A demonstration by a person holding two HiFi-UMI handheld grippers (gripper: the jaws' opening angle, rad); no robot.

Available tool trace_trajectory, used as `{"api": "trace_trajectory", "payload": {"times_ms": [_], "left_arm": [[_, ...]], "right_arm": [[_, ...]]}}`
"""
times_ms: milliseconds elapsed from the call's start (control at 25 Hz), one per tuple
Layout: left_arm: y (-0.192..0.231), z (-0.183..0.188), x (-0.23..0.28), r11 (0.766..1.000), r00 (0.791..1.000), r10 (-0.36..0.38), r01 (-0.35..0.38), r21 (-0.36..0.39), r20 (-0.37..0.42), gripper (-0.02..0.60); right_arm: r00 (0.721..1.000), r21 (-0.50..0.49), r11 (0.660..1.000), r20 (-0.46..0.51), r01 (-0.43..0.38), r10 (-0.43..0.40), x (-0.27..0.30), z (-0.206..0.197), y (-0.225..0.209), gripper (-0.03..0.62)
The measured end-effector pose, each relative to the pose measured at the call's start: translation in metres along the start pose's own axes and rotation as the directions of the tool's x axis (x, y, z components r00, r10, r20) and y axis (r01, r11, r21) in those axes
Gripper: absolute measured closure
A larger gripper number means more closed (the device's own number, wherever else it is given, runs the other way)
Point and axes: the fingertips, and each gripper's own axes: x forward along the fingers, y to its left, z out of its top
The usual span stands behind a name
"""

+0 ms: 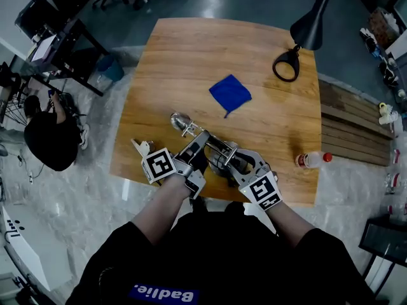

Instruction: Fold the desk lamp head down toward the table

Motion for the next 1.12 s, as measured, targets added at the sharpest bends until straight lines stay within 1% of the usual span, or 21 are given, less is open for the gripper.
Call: {"api": "trace_trajectory", "payload": {"times_ms": [160, 240, 400, 520, 720, 840, 1000, 1120], "left_arm": [[0.009, 0.001, 0.0, 0.998, 0.999, -0.036, 0.037, -0.052, 0.008, 0.508], [0.017, 0.0, 0.0, 0.995, 0.999, -0.045, 0.046, -0.091, 0.008, 0.506], [0.032, -0.004, 0.0, 0.976, 0.997, -0.071, 0.072, -0.203, 0.011, 0.499], [0.036, -0.004, -0.001, 0.965, 0.995, -0.096, 0.097, -0.245, 0.018, 0.499], [0.049, -0.009, 0.0, 0.927, 0.99, -0.136, 0.142, -0.347, 0.042, 0.499], [0.052, -0.01, 0.001, 0.911, 0.986, -0.157, 0.165, -0.379, 0.052, 0.499], [0.056, -0.011, 0.001, 0.881, 0.981, -0.179, 0.194, -0.431, 0.076, 0.499], [0.057, -0.011, 0.003, 0.868, 0.977, -0.198, 0.211, -0.45, 0.078, 0.499]], "right_arm": [[1.0, -0.003, 1.0, -0.016, 0.001, -0.001, 0.0, 0.002, 0.0, 0.485], [1.0, -0.004, 1.0, -0.026, 0.003, -0.003, 0.0, 0.002, -0.001, 0.485], [0.999, -0.008, 1.0, -0.049, 0.009, -0.009, 0.0, 0.0, 0.0, 0.484], [0.998, -0.014, 1.0, -0.06, 0.008, -0.009, 0.002, 0.0, 0.0, 0.484], [0.997, -0.015, 1.0, -0.075, 0.017, -0.018, 0.002, 0.0, 0.0, 0.484], [0.996, -0.018, 0.999, -0.084, 0.028, -0.029, 0.001, 0.0, 0.0, 0.484], [0.995, -0.015, 0.999, -0.089, 0.042, -0.043, 0.002, -0.001, 0.0, 0.484], [0.994, -0.015, 0.999, -0.094, 0.052, -0.054, 0.002, -0.001, -0.001, 0.484]]}}
